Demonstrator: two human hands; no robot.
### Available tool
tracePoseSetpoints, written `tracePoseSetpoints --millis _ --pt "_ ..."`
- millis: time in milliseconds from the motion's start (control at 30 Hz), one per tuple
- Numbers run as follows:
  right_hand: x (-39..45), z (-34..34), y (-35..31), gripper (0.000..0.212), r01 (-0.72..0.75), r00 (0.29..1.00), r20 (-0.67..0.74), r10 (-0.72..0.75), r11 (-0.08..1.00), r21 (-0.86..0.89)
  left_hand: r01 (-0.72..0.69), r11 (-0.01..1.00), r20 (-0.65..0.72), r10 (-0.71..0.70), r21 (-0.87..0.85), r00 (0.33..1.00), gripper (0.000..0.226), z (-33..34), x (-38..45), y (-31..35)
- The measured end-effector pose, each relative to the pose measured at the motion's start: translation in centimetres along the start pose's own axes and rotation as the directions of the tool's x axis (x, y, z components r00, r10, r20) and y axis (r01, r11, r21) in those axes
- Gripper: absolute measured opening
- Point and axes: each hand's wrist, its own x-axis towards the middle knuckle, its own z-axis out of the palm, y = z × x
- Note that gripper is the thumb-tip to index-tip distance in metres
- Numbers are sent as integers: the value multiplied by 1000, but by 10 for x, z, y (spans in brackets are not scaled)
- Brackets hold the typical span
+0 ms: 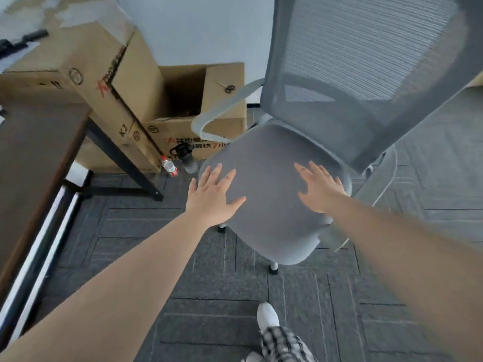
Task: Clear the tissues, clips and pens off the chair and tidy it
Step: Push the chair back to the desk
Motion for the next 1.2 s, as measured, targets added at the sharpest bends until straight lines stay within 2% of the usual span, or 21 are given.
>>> tracePoseSetpoints --millis 167,300,433,667,867,967,1067,1200 --pt "-30 -5 76 72 -46 995 -86 47 999 7 -97 993 -2 97 -59 995 71 24 1 71" --pt "-51 -2 130 75 -86 992 -92 86 996 7 -135 981 33 141 -139 989 70 47 -17 123" --pt "-51 0 166 80 -98 994 -50 102 992 79 -186 978 78 193 -94 978 71 64 -21 172" --pt "7 -28 226 98 -20 991 -125 55 965 262 -94 994 128 99 -49 987 77 72 16 253" --pt "52 -80 278 110 32 975 -211 71 894 447 9 993 165 10 -116 986 77 83 59 316" --pt "64 -97 283 109 104 961 -273 38 867 488 57 990 189 -32 -133 981 68 92 65 327" --pt "69 -106 274 107 212 938 -345 -33 841 498 77 995 188 -64 -61 980 60 100 61 328" --pt "68 -107 256 107 235 943 -331 -31 765 599 91 996 192 -88 -3 977 56 101 57 325"
